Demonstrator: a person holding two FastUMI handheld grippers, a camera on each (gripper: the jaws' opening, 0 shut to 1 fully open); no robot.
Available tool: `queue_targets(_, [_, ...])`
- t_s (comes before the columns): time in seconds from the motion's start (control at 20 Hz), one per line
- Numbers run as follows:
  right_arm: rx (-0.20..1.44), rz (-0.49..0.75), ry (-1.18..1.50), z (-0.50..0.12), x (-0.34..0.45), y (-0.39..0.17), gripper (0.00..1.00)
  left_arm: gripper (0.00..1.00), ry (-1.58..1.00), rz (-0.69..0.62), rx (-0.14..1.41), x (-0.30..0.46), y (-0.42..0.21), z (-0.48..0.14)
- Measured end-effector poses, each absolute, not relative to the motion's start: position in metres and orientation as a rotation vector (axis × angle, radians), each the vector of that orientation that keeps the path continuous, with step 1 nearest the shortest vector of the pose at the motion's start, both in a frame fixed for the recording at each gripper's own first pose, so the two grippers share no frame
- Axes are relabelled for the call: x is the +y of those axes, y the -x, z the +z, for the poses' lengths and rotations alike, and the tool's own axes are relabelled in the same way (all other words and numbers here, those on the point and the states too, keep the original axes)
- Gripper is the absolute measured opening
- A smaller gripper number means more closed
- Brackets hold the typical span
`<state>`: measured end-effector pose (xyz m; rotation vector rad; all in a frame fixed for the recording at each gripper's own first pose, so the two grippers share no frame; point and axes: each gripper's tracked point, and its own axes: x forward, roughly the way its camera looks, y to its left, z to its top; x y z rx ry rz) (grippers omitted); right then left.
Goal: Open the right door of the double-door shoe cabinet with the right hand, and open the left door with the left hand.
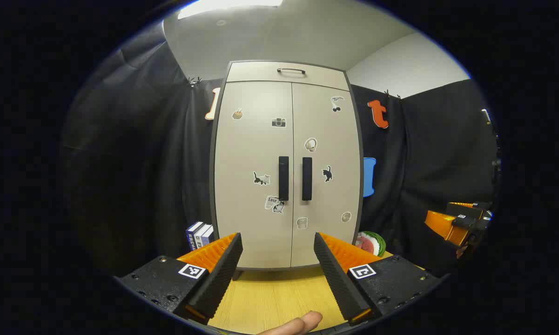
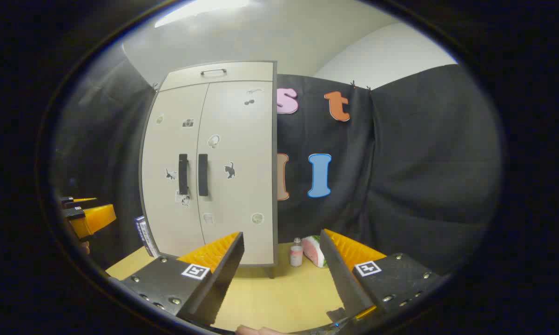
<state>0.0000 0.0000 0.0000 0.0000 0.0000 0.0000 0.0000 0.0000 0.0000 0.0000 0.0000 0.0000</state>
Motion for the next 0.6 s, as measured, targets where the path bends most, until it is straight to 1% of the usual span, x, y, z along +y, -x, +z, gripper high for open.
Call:
queue_targets(0.45, [-0.005,0.019,-0.005,-0.009,0.003,-0.004,0.98,0.96,0.011,0.011,0.007,0.005,-0.009,-0.003])
queue_targets(0.6, [0.000,0.023,-0.013,-0.012,0.003,-0.009,0.98,0.96,0.031,-0.007,0.011,0.001,-0.008,-0.002])
